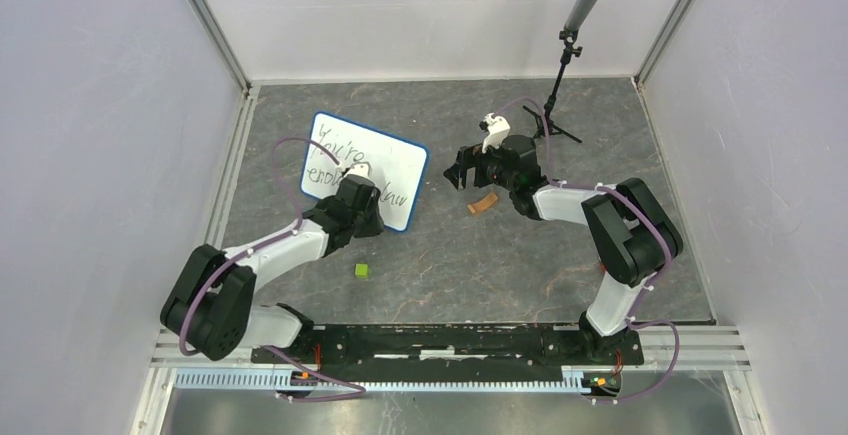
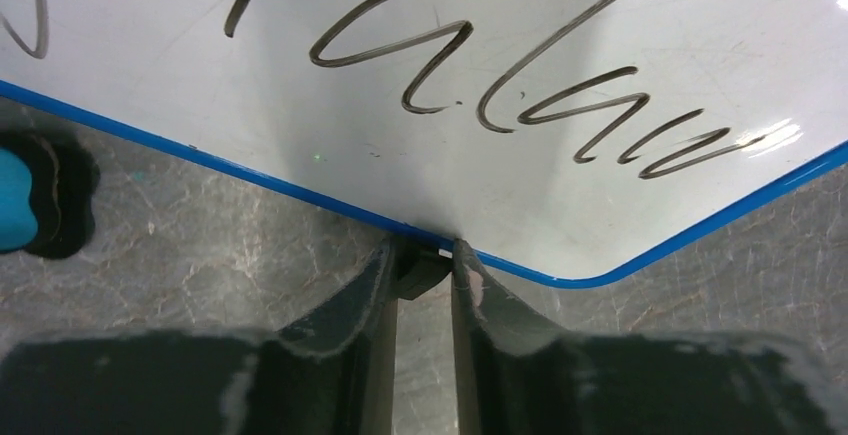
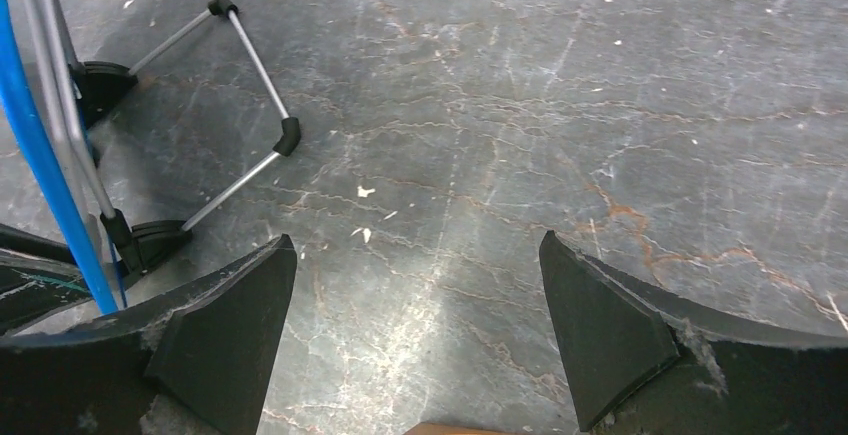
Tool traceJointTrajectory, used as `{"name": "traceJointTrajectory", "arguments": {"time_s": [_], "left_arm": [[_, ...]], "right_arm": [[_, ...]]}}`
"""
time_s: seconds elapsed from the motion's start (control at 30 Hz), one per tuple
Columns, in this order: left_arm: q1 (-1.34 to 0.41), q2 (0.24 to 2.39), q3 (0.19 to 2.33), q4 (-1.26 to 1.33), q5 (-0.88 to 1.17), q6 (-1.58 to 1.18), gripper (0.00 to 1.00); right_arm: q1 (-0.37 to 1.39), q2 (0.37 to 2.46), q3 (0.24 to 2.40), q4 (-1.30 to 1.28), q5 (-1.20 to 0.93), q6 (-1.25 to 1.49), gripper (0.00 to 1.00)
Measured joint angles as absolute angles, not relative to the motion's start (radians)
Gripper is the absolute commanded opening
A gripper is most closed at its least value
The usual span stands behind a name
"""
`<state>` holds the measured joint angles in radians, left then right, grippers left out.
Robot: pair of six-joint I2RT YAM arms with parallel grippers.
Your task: Erase the whiteboard
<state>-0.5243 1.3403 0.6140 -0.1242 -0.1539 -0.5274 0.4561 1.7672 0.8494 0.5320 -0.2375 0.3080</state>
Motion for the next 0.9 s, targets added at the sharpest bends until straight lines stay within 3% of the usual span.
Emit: {"name": "traceJointTrajectory", "arguments": {"time_s": [0.03, 0.13, 0.33, 0.57, 0.77, 0.9], "left_arm": [[-0.524, 1.330, 0.614, -0.141, -0.155, -0.533, 0.56], [-0.524, 1.279, 0.614, -0.210, -0.152, -0.572, 0.77], [-0.513, 1.066, 0.630, -0.376, -0.163, -0.654, 0.95], [-0.324, 0.968, 0.742, -0.613, -0.188, -0.825, 0.99], [-0.163, 1.045, 0.769, -0.742, -0.235, -0.966, 0.85], [-0.136, 1.135, 0.788, -0.795, -0.265, -1.070, 0.84]], "right_arm": [[0.457, 1.767, 0.849, 0.537, -0.253, 0.308, 0.97], [0.457, 1.767, 0.848, 0.550, -0.286, 0.306, 0.97], [0.457, 1.766, 0.839, 0.578, -0.325, 0.309, 0.97], [0.457, 1.766, 0.839, 0.590, -0.341, 0.310, 0.98], [0.457, 1.766, 0.839, 0.590, -0.341, 0.315, 0.98], [0.454, 1.766, 0.839, 0.590, -0.340, 0.317, 0.97]]}}
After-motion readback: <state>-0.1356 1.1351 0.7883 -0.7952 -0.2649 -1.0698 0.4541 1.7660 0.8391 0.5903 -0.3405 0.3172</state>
